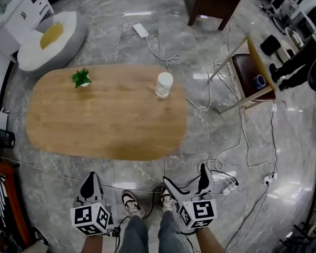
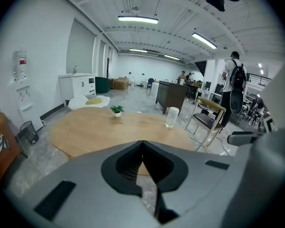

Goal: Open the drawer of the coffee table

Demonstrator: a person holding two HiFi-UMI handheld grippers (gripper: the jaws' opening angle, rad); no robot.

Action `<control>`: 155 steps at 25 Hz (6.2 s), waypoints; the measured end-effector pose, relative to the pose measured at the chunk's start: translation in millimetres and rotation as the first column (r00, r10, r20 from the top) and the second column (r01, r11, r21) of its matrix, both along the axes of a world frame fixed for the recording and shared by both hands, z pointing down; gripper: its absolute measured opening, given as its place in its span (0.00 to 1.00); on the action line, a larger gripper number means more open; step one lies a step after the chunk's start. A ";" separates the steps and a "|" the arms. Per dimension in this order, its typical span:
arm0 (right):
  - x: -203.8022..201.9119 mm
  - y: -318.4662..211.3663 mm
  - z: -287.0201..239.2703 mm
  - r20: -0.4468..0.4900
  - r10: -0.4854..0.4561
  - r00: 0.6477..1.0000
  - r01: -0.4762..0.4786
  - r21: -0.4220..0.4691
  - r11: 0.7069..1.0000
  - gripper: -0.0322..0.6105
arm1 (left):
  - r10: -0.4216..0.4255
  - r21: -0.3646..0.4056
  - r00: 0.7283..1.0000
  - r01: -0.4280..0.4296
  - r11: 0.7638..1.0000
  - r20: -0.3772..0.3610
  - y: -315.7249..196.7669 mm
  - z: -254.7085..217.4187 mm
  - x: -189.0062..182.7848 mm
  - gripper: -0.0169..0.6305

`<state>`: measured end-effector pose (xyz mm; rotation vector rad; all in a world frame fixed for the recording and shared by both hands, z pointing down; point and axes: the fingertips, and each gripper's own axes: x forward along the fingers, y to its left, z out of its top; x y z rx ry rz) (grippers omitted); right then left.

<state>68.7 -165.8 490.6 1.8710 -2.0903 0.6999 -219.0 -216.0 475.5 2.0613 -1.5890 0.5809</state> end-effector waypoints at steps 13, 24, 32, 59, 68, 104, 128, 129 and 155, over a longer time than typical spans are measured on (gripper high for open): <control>-1.9 -0.9 154.4 0.076 -0.309 0.948 0.312 -0.032 0.949 0.96 | -0.002 -0.095 0.997 0.009 0.995 0.074 27.8 78.9 34.4 0.01; -12.3 -13.7 241.2 0.096 -0.478 0.873 0.484 -0.055 0.873 0.88 | -0.025 -0.143 0.998 0.034 0.989 0.064 36.9 140.6 56.7 0.01; -31.8 -43.5 260.1 0.109 -0.557 0.823 0.564 -0.050 0.824 0.79 | -0.091 -0.170 0.993 0.104 0.980 0.080 46.7 159.6 49.4 0.01; -34.6 -62.7 282.1 -0.010 -0.589 0.808 0.586 -0.077 0.806 0.33 | -0.114 -0.188 0.992 0.123 0.974 0.058 38.4 182.9 36.7 0.01; -35.6 -60.1 282.2 -0.089 -0.683 0.725 0.677 -0.092 0.730 0.25 | -0.127 -0.198 0.991 0.135 0.971 0.051 40.3 188.2 39.3 0.01; -56.6 39.3 280.5 -0.121 -0.908 0.401 0.904 -0.105 0.414 0.17 | -0.198 -0.233 0.979 0.203 0.951 0.045 62.2 213.8 35.0 0.01; -68.7 86.9 278.7 -0.067 -0.931 0.358 0.921 -0.140 0.364 0.18 | -0.212 -0.234 0.976 0.218 0.947 0.049 73.1 212.6 20.0 0.01; -69.0 89.4 279.0 -0.066 -0.931 0.358 0.921 -0.140 0.364 0.18 | -0.213 -0.233 0.976 0.219 0.947 0.049 73.9 212.3 19.7 0.01; -78.7 134.2 293.1 -0.056 -0.942 0.331 0.927 -0.170 0.336 0.18 | -0.235 -0.219 0.971 0.240 0.946 0.049 92.1 206.9 4.0 0.01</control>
